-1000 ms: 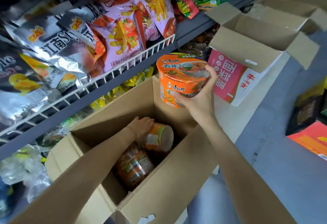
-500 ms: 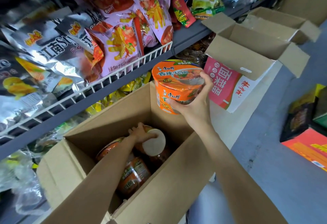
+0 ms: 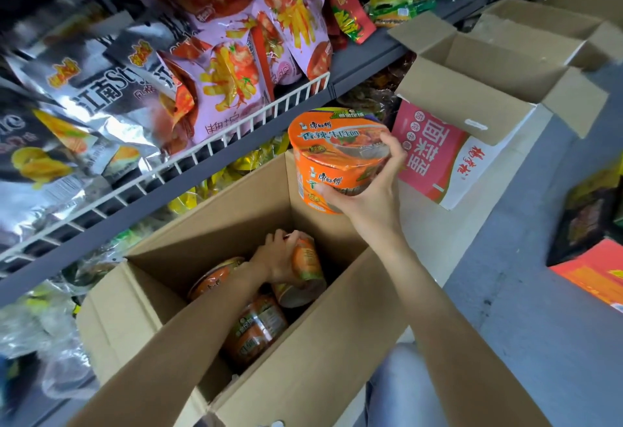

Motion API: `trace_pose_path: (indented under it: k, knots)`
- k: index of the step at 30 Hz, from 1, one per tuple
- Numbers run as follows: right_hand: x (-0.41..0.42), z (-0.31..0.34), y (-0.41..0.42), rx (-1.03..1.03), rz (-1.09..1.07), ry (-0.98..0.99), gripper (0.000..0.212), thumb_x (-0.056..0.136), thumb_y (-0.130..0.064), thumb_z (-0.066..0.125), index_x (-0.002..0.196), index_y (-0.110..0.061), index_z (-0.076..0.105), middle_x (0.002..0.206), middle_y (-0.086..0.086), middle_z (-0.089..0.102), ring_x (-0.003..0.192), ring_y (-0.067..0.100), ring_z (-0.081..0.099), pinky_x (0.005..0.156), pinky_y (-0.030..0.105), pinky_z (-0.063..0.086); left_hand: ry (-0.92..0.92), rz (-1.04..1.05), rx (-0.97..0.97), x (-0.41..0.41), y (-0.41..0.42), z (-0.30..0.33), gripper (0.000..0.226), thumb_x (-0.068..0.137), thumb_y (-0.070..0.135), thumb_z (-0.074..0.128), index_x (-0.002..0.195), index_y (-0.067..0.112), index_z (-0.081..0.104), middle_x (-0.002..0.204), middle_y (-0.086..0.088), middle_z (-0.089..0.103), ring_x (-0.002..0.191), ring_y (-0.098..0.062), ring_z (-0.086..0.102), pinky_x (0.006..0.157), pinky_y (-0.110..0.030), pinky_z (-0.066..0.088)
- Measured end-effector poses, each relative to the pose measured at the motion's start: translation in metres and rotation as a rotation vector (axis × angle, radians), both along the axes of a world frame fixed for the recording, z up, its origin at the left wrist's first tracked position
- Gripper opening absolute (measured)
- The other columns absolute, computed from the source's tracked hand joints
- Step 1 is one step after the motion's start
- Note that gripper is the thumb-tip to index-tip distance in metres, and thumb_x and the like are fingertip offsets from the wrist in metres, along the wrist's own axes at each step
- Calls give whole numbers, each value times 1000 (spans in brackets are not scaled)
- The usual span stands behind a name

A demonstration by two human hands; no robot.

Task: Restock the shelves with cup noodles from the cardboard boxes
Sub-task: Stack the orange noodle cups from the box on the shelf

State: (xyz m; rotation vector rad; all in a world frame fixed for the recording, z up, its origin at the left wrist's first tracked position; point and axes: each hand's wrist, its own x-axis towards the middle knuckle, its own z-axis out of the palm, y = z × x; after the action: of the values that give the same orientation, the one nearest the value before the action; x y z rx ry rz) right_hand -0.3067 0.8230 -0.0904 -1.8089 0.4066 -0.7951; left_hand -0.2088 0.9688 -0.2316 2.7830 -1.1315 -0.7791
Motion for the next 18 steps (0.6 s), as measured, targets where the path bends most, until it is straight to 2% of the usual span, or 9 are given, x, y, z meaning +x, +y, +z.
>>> trace_pose_path:
  k: [3,4,6,8,10,13,15,17,18]
  knots:
    - [-3,5,1,19,-25,14,101,62,-22,89,138,-18,22,139,3,38,121,12,46,83,2,42,-174,-64,-37,-8,7,44,101,61,57,75,142,25,24,137,-9,27,124,-29,30,102,-41,36]
    - [-3,9,2,27,-35,18,101,61,-23,89,138,-20,23,138,2,40,118,11,47,78,-3,38,-223,-70,-93,-12,13,64,100,60,58,74,141,25,26,136,-8,27,123,-28,29,101,-40,35]
    - [-3,19,4,58,-30,-10,100,61,-26,89,137,-23,24,138,1,42,118,12,50,81,2,43,-310,-59,-267,-20,33,113,97,58,59,74,139,30,29,132,-6,29,121,-25,29,97,-39,37]
    - [-2,38,6,132,-23,-65,101,61,-31,88,138,-27,22,138,2,42,119,15,52,93,22,48,-453,-96,-439,-27,59,164,90,56,62,71,134,36,33,132,-6,34,120,-25,35,95,-39,39]
    - [2,66,8,208,-10,-141,104,62,-33,87,140,-29,19,138,2,41,117,14,53,99,38,48,-652,-140,-501,-32,84,210,82,58,62,67,130,35,39,132,-9,41,119,-28,40,95,-41,39]
    - [12,114,10,246,52,-237,106,62,-38,86,141,-36,16,140,0,42,116,10,54,99,39,47,-942,-167,-528,-34,114,271,71,69,63,60,129,30,42,134,-13,43,121,-32,41,102,-48,36]
    - [23,145,13,300,124,-304,108,57,-46,84,140,-40,16,138,-3,46,113,5,56,93,31,48,-1119,-208,-552,-34,131,305,65,75,60,59,129,29,44,136,-14,42,124,-35,39,107,-54,30]
    - [35,173,18,350,195,-367,107,64,-38,84,144,-35,14,137,-3,47,110,1,56,86,24,47,-1268,-226,-565,-28,144,336,61,77,58,58,130,32,43,138,-11,37,129,-33,34,111,-56,23]
    - [40,186,21,361,223,-394,104,69,-33,83,146,-33,14,137,-3,47,109,1,56,87,25,47,-1323,-218,-581,-24,148,351,61,76,54,61,130,33,43,139,-9,34,131,-31,32,110,-57,24]
